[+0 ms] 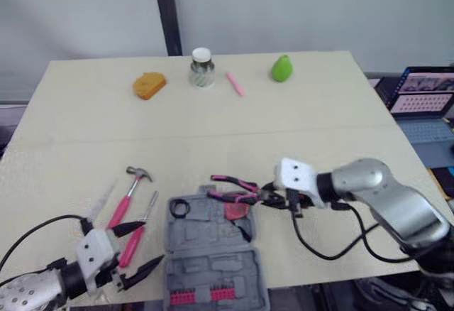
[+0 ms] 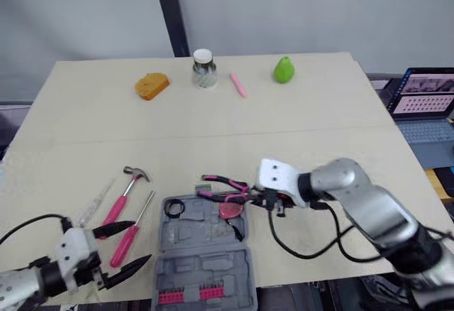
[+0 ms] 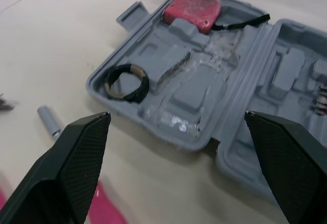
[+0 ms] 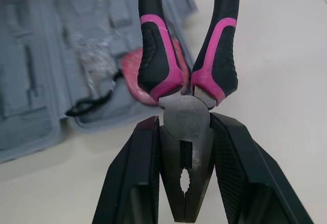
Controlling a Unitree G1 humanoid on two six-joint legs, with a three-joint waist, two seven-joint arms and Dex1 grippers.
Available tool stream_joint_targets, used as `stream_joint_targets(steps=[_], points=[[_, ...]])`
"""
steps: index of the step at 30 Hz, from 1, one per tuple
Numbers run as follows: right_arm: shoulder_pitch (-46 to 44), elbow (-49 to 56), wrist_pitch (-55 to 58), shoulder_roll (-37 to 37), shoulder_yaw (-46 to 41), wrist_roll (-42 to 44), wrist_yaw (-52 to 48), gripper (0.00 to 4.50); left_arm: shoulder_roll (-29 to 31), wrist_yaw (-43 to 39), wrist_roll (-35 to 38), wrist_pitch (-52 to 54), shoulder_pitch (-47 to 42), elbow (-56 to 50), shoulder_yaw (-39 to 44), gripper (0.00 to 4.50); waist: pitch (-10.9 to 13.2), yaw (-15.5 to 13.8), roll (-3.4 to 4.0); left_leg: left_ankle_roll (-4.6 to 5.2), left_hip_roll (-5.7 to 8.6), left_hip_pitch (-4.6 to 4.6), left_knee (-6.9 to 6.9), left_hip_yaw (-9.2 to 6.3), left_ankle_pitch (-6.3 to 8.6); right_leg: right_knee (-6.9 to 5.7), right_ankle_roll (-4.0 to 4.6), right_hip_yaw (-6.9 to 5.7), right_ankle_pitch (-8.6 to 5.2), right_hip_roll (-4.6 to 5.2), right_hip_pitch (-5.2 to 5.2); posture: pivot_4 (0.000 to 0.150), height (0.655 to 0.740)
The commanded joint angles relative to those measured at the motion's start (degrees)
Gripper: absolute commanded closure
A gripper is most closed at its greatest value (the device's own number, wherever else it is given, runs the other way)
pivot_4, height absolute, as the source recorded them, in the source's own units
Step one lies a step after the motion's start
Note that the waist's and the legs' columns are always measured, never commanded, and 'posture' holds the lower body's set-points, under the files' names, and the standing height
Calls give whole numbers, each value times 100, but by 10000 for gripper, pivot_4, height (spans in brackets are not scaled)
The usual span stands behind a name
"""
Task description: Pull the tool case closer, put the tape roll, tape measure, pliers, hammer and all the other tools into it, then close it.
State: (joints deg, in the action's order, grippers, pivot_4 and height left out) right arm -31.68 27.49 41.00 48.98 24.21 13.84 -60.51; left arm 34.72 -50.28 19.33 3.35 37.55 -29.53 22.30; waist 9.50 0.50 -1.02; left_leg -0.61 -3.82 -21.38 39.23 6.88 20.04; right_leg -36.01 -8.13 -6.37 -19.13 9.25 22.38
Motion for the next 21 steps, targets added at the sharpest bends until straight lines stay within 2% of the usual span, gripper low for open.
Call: stream_joint_targets(steps=[1,7,11,21], points=[[-749,-74,198,-487,752,-295,-260,35503,-233,-117,111,-414,572,-183,233,0,-1,47,-1,0,0,-1,0,1,0,0,1,0,1,0,2,1500,7400],[-1082,140,700,-1118,1576,-554,-136,35503,-607,-48,95,-799,1170,-296,337,0,-4,75,-6,1,2,-11,0,-3,5,0,2,-8,1,5,6,1500,7400],[-1076,189,737,-1283,2004,-801,-58,35503,-800,12,127,-929,1466,-348,408,0,-5,119,-8,2,1,-10,0,-1,6,1,3,-8,1,5,7,1500,7400],[-1106,-185,634,-1585,2373,-1227,-34,35503,-1012,95,214,-984,1807,-527,426,0,-6,125,-9,2,0,-10,0,0,10,3,4,-10,1,5,9,1500,7400]])
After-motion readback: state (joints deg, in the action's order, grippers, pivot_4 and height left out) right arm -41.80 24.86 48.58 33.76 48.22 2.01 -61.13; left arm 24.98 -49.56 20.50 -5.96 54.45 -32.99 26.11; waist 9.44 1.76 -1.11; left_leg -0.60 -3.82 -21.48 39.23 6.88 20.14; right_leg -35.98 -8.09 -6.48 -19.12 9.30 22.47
